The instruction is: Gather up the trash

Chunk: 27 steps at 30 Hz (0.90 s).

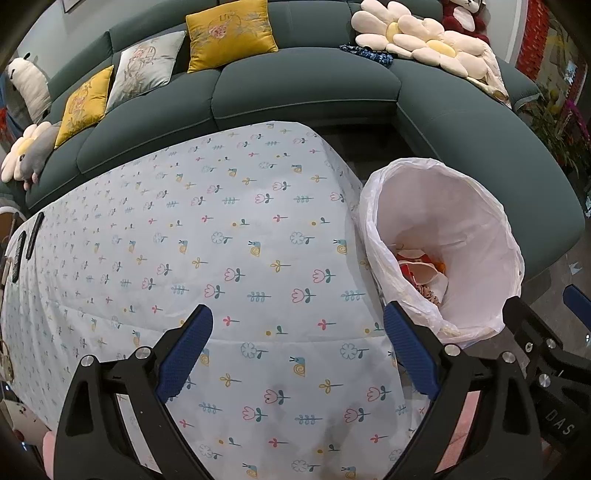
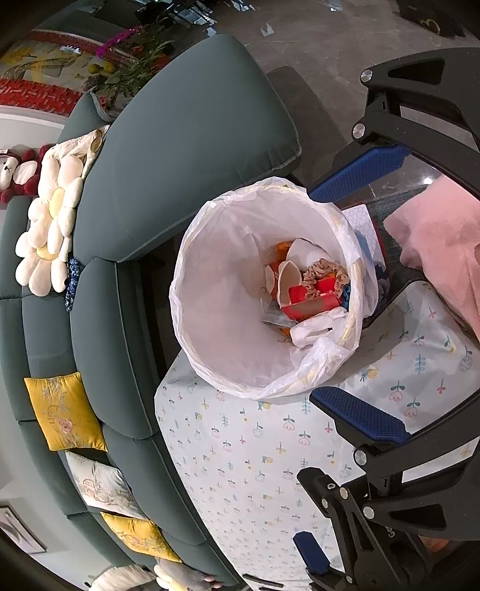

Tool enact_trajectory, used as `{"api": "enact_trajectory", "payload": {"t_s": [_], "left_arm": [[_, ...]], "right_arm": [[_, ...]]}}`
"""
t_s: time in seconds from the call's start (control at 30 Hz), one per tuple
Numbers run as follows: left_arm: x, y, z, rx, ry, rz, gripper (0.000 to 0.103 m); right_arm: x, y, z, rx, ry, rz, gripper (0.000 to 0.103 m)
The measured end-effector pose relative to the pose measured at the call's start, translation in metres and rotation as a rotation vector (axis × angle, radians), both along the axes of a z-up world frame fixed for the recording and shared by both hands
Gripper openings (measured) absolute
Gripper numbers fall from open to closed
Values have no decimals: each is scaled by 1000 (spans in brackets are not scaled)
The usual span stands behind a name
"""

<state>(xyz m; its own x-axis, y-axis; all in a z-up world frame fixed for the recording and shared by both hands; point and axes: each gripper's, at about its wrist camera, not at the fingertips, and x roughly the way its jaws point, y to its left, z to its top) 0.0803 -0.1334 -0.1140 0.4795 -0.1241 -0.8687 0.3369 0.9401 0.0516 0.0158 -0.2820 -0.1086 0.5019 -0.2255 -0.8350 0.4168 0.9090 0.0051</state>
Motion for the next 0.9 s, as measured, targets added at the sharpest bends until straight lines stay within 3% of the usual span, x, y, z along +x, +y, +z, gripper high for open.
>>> {"api": "enact_trajectory", "payload": {"t_s": [0.9], "left_arm": [[-6,-9,-3,7,-13,-48,89]], "right_arm": [[-4,-8,-6,-2,10,-19,96]]}}
